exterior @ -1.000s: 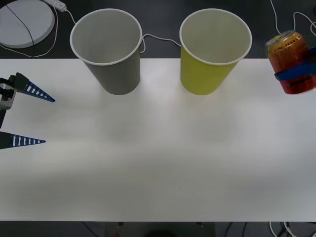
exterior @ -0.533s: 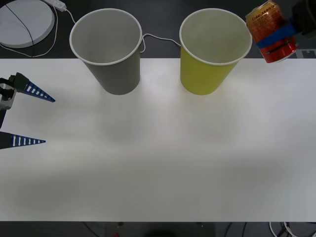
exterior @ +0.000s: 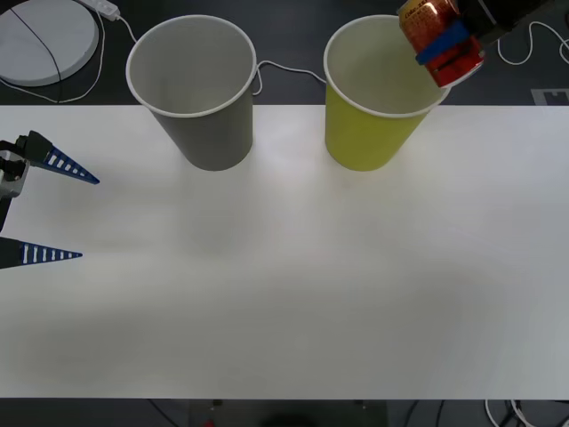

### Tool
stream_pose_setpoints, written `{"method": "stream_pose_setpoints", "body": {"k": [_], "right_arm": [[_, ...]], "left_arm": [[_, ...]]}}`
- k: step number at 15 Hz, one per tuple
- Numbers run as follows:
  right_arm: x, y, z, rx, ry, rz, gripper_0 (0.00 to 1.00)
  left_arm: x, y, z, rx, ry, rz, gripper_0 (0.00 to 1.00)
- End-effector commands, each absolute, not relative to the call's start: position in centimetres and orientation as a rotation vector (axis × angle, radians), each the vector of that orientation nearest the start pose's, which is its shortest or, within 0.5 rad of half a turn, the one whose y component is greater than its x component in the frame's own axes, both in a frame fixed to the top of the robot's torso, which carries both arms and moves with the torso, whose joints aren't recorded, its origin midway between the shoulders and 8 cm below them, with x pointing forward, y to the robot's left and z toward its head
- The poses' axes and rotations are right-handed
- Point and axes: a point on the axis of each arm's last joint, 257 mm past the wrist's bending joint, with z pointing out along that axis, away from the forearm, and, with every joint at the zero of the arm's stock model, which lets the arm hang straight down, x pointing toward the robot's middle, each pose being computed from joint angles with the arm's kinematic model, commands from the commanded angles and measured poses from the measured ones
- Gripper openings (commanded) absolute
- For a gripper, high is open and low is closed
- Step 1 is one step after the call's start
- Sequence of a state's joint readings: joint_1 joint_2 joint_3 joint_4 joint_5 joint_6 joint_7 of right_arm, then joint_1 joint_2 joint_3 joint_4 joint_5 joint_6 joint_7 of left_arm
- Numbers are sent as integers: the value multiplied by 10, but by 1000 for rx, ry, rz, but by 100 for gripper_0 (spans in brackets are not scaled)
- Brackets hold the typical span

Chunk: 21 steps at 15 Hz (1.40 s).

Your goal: Put the can into the green bin and the plastic bottle into the gray bin

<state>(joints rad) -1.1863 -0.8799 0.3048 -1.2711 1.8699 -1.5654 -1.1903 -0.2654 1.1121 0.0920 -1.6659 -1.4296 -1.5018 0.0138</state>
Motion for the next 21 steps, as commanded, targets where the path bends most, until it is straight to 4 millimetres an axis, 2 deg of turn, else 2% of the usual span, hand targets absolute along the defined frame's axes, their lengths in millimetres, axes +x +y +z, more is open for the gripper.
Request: {"method": "stream_pose_setpoints", "body": {"k": [1, 5, 8, 9, 10, 11, 12, 13, 15, 21], "right_arm": [[583, -186, 13, -1021, 2221, 169, 0], [600, -164, 13, -1012, 2205, 174, 4], [604, -160, 16, -1046, 2184, 145, 10], [604, -160, 16, -1064, 2173, 142, 16], [603, -159, 16, -1070, 2170, 142, 33], [603, -159, 16, -1075, 2167, 142, 69], [602, -159, 17, -1079, 2166, 145, 95], [602, -160, 17, -1081, 2164, 144, 100], [599, -163, 18, -1087, 2169, 151, 100], [565, -187, 29, -1150, 2183, 241, 100]], "left_arm": [[401, 307, -139, 1904, 1527, -193, 100], [401, 307, -139, 1904, 1527, -193, 100], [401, 307, -139, 1904, 1527, -193, 100], [401, 307, -139, 1904, 1527, -193, 100], [401, 307, -139, 1904, 1527, -193, 100], [401, 307, -139, 1904, 1527, -193, 100], [401, 307, -139, 1904, 1527, -193, 100], [401, 307, -139, 1904, 1527, -193, 100], [401, 307, -139, 1904, 1527, -193, 100], [401, 307, -139, 1904, 1527, -193, 100]]}}
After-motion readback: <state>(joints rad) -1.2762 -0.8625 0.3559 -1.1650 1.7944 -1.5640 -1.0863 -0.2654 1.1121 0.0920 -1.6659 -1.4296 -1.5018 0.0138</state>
